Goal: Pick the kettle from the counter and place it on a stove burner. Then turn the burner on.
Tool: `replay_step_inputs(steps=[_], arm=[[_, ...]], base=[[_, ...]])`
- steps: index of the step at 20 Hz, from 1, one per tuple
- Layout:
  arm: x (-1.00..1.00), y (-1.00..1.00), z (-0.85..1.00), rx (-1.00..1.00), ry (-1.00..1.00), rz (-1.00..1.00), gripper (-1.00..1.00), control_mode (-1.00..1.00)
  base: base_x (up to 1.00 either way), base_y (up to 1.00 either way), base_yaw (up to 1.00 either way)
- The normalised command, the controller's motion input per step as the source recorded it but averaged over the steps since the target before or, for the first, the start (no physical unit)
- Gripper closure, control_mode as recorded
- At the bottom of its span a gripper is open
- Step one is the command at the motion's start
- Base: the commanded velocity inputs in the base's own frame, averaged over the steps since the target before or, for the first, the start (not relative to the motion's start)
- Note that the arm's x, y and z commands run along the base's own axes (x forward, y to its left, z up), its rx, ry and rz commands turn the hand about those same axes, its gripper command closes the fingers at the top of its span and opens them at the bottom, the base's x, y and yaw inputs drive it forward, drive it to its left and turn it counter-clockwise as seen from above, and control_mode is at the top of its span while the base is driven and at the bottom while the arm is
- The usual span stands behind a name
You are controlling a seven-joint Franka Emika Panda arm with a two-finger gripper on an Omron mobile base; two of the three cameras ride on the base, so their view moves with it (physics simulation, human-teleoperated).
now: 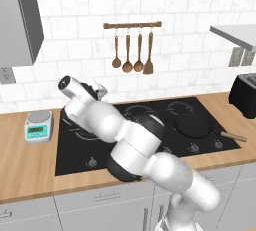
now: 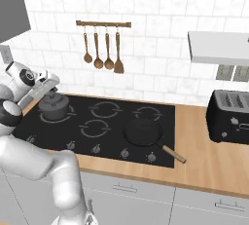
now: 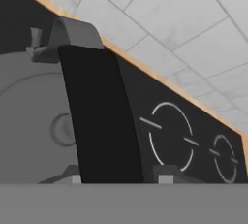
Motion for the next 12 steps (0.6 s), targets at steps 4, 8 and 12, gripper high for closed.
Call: replay_step_inputs(steps=[4, 8, 12], arm=[[0.00, 0.00, 0.00, 0.00, 0.00, 0.00, -1.00, -1.00], [0.00, 0.00, 0.00, 0.00, 0.00, 0.00, -1.00, -1.00], [-0.26, 0.01, 0.40, 0.00, -0.12, 0.00, -1.00, -1.00]], base=[[0.00, 0.00, 0.00], [0.00, 0.00, 0.00], [0.00, 0.00, 0.00]])
